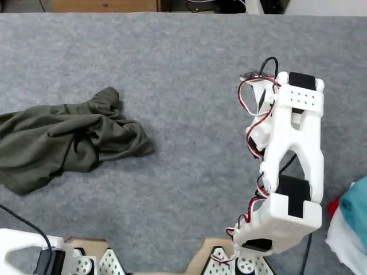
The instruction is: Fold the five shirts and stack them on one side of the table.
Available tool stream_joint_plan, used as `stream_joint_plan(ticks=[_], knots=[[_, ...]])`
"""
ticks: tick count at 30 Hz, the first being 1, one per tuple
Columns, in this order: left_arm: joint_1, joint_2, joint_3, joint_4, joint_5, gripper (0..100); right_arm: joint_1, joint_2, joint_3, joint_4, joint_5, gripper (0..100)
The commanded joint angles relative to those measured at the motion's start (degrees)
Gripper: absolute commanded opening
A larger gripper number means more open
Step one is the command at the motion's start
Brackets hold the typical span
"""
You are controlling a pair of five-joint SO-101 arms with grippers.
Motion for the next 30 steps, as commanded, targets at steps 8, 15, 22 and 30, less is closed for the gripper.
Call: stream_joint_plan(ticks=[8, 15, 22, 30], knots=[[2.29, 3.30, -6.51, 2.20, 0.00, 32, -1.71, -3.74, -0.13, 0.26, -0.09, 0.5], [7.12, 3.47, -11.52, 35.34, -10.81, 32, -7.87, -3.65, -0.22, 0.26, -0.44, 0.5], [15.12, 2.95, -14.86, 64.35, -13.01, 39, -11.56, -3.65, -0.31, 0.26, -0.53, 0.5], [18.55, 4.35, -13.01, 73.93, -18.46, 39, -11.38, -3.82, 0.04, 0.44, -0.53, 0.5]])
